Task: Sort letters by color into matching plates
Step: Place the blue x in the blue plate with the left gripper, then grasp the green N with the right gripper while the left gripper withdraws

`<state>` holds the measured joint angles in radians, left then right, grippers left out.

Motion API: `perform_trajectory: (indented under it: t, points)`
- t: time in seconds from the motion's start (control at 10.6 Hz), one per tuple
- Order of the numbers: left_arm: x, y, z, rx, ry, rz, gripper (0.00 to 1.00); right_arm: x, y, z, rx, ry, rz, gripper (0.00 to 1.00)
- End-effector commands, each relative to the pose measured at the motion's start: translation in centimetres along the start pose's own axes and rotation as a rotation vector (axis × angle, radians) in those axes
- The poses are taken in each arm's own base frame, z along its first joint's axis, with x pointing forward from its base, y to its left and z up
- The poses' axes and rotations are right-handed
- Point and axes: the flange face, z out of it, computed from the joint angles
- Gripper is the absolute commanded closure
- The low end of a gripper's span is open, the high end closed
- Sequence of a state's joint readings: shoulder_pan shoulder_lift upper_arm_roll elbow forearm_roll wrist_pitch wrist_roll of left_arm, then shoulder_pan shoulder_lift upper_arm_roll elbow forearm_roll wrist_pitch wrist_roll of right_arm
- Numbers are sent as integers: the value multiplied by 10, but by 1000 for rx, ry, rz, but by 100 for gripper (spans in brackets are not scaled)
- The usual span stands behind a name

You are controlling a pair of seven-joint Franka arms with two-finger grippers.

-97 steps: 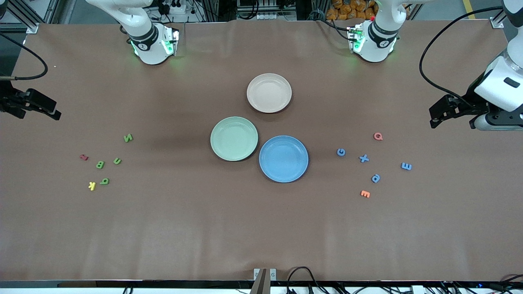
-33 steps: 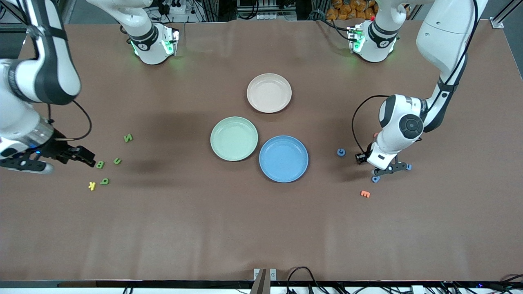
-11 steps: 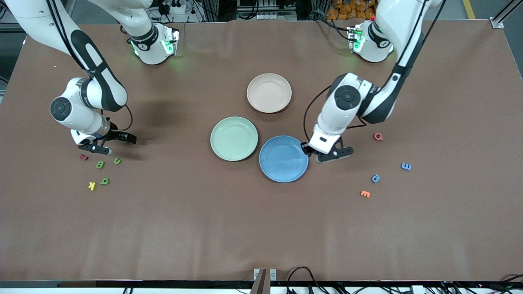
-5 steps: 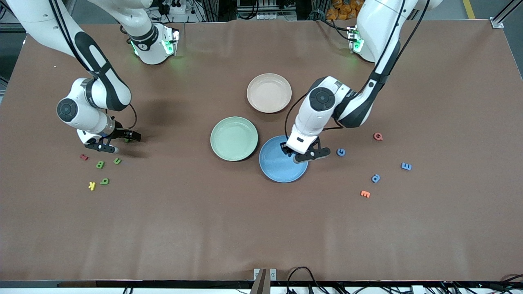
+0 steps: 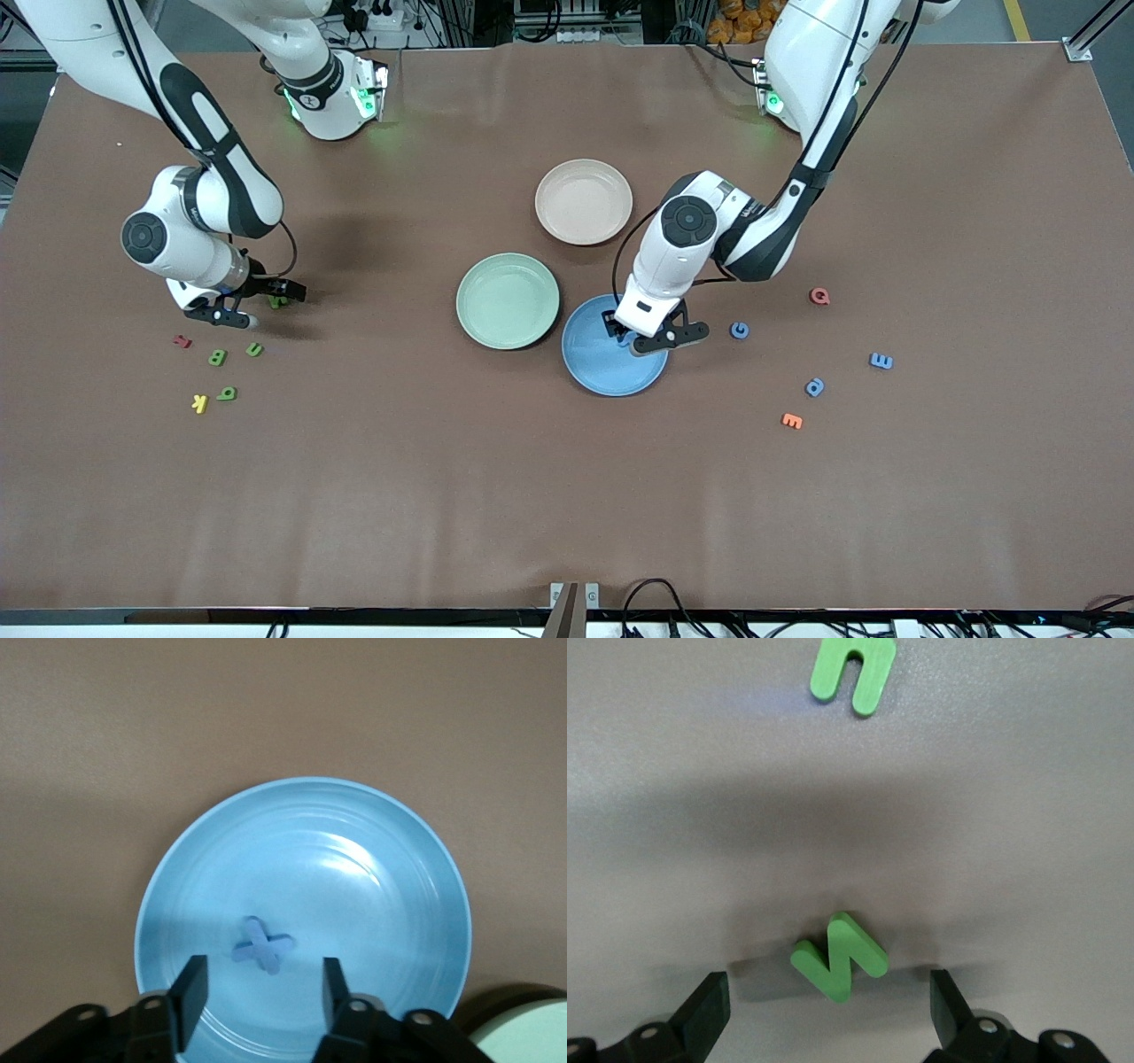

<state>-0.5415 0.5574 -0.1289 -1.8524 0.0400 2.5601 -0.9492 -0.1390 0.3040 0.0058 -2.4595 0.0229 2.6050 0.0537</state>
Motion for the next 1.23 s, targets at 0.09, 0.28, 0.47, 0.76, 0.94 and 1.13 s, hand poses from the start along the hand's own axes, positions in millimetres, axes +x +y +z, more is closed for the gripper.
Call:
perform_trajectory:
  t: [0.09,0.28,0.47,0.76,0.94,1.13]
  points:
    - [9,-6,3,35,22,0,0,-9,4,1,5,-3,15,0]
    - [18,-20,4,91,26,20,0,-9,5,2,6,0,11,6]
    - [26,-36,2,119,38,75,0,-9,5,2,5,0,6,22]
    - [43,-70,-4,140,21,199,0,-8,6,2,6,2,8,46]
    - [57,-99,-10,154,7,284,0,-8,6,1,5,3,6,53]
    - [65,-125,-16,165,-9,380,0,-7,10,0,6,5,2,54]
